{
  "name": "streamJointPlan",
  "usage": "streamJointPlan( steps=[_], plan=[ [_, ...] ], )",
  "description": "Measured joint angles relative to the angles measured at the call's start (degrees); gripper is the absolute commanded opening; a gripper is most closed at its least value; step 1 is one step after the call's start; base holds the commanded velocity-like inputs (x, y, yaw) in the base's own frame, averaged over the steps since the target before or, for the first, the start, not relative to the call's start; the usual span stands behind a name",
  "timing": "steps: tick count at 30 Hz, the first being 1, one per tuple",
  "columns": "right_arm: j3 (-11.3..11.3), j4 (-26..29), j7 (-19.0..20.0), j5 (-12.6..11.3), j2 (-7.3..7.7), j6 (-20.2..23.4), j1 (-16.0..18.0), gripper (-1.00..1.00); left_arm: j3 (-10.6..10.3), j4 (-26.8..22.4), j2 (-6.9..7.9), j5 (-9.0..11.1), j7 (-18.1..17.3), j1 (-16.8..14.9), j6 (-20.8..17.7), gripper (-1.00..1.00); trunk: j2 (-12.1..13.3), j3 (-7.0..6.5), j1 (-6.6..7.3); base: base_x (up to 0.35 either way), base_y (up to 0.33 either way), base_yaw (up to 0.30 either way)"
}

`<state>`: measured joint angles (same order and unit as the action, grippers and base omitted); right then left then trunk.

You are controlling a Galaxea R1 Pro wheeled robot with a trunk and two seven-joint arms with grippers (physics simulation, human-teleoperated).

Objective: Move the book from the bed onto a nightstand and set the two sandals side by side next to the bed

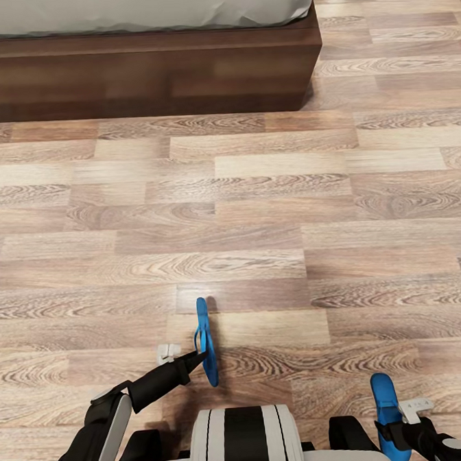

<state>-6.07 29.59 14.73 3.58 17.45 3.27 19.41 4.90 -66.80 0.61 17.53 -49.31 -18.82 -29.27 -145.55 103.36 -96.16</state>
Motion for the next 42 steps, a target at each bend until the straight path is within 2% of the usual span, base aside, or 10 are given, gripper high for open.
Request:
streamJointPlan(
  steps=[3,4,21,42],
  plan=[
    [0.0,0.0,0.0,0.0,0.00,0.0,0.0,1.00,0.0,0.0,0.00,0.0,0.0,0.0,0.0,-1.00,0.0,0.00,0.00,0.000,0.000,0.000],
    [0.0,0.0,0.0,0.0,0.00,0.0,0.0,-1.00,0.0,0.0,0.00,0.0,0.0,0.0,0.0,-1.00,0.0,0.00,0.00,0.000,0.000,0.000],
    [0.0,0.0,0.0,0.2,0.02,0.0,0.0,-1.00,0.0,0.0,0.00,0.0,0.0,0.0,0.0,-1.00,0.0,0.00,0.00,0.000,0.000,0.000],
    [0.0,0.0,0.1,0.0,0.00,0.0,0.0,-1.00,-0.1,-0.1,0.00,0.0,0.0,0.0,-0.2,-1.00,0.3,-4.65,0.54,0.000,0.000,0.000]
  ],
)
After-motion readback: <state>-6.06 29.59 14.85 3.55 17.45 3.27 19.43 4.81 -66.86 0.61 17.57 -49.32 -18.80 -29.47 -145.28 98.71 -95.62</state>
